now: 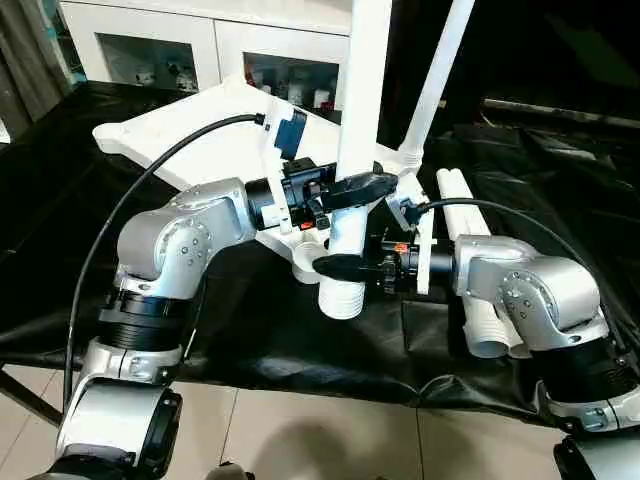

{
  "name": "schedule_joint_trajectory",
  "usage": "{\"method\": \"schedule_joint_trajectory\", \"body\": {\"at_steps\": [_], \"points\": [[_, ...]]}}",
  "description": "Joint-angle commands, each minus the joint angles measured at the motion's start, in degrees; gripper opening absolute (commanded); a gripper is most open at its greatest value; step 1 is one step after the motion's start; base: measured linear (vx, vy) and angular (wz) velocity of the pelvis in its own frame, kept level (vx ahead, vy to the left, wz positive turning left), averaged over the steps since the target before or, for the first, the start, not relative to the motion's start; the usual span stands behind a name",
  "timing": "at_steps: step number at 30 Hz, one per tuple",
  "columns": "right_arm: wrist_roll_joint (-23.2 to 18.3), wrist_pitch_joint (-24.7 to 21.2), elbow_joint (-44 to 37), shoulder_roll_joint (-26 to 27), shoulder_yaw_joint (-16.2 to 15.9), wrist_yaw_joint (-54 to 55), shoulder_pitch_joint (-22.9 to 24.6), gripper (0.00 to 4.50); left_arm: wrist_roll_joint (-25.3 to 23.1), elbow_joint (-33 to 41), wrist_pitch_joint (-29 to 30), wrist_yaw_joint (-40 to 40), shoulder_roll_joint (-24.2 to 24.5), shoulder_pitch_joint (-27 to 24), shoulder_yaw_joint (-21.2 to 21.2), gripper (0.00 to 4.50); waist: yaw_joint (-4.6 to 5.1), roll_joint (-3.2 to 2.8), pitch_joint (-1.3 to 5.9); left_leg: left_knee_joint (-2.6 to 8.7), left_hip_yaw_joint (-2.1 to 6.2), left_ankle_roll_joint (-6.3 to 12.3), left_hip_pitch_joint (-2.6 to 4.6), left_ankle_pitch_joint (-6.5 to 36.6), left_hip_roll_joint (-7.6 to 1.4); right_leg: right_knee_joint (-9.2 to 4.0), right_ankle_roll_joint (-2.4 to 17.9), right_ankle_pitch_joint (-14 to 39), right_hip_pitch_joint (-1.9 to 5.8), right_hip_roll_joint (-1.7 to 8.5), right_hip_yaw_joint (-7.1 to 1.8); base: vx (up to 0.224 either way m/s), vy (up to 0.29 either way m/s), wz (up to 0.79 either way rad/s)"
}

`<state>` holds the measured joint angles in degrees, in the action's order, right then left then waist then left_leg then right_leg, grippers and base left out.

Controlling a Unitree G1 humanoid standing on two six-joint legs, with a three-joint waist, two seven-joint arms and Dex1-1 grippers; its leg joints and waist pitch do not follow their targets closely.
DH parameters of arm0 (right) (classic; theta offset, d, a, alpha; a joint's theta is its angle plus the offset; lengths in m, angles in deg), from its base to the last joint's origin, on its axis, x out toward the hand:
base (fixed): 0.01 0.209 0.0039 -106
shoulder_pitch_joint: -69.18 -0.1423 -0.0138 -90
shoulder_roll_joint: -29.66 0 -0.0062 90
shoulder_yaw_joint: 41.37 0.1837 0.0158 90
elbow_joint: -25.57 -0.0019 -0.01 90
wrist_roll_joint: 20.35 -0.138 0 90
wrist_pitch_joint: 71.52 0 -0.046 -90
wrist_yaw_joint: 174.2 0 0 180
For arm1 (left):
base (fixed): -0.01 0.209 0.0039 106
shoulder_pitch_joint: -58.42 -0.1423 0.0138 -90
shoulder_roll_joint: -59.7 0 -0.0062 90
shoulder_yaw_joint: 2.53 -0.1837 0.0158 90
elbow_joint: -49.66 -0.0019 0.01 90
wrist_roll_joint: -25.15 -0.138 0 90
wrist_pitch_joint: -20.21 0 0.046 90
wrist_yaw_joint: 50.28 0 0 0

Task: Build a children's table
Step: Pick table leg

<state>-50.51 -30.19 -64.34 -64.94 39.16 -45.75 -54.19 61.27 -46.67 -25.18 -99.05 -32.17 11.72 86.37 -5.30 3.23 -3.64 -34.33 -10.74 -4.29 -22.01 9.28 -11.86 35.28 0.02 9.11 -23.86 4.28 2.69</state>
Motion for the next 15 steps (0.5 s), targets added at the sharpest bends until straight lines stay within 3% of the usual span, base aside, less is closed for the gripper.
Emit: {"method": "schedule_joint_trajectory", "body": {"at_steps": [1, 9, 12, 14, 15], "points": [[0.11, -0.44, -0.08, -0.02, 0.20, 0.51, 0.38, 1.97, 0.30, 1.44, -0.08, -0.65, -0.51, 1.10, -0.69, 1.88, -0.21, -0.69, 4.59, 3.72, 0.42, -2.26, 1.16, 10.84, -0.80, -3.69, 9.85, 12.07, 3.24, 2.74, -1.80, 0.000, 0.000, 0.00], [-0.12, -0.57, -0.07, 0.19, 0.29, 0.81, 0.53, 1.91, -0.13, 1.00, -1.14, -0.72, -0.45, 1.21, -0.65, 1.88, -0.21, -0.72, 4.56, 3.72, 0.40, -2.34, 1.22, 11.33, -0.77, -3.82, 9.65, 12.88, 3.23, 2.75, -1.79, 0.000, 0.000, 0.00], [-0.08, -0.48, -0.20, 0.53, 0.61, 1.45, 0.79, 1.91, 0.05, 0.10, 0.07, 0.09, -0.51, 1.73, -0.29, 2.58, -0.22, -0.74, 4.55, 3.73, 0.42, -2.38, 1.21, 11.31, -0.77, -3.80, 9.60, 12.78, 3.22, 2.72, -1.78, 0.000, 0.000, 0.00], [-0.06, -0.29, -0.19, 0.91, 0.94, 2.04, 0.95, 1.91, 0.75, -0.07, 0.42, -0.11, -0.76, 1.86, 0.15, 2.69, -0.18, -0.80, 4.58, 3.73, 0.42, -2.44, 1.19, 11.13, -0.76, -3.80, 9.64, 12.73, 3.19, 2.73, -1.77, 0.000, 0.000, 0.00], [-0.10, -0.02, -0.13, 1.45, 1.48, 2.79, 1.07, 1.91, -0.24, -0.58, -2.11, 0.23, -1.23, 1.89, 0.39, 2.69, -0.26, -1.00, 4.59, 3.74, 0.48, -2.48, 1.18, 11.09, -0.79, -3.84, 9.78, 12.47, 3.20, 2.80, -1.78, 0.000, 0.000, 0.00]]}}
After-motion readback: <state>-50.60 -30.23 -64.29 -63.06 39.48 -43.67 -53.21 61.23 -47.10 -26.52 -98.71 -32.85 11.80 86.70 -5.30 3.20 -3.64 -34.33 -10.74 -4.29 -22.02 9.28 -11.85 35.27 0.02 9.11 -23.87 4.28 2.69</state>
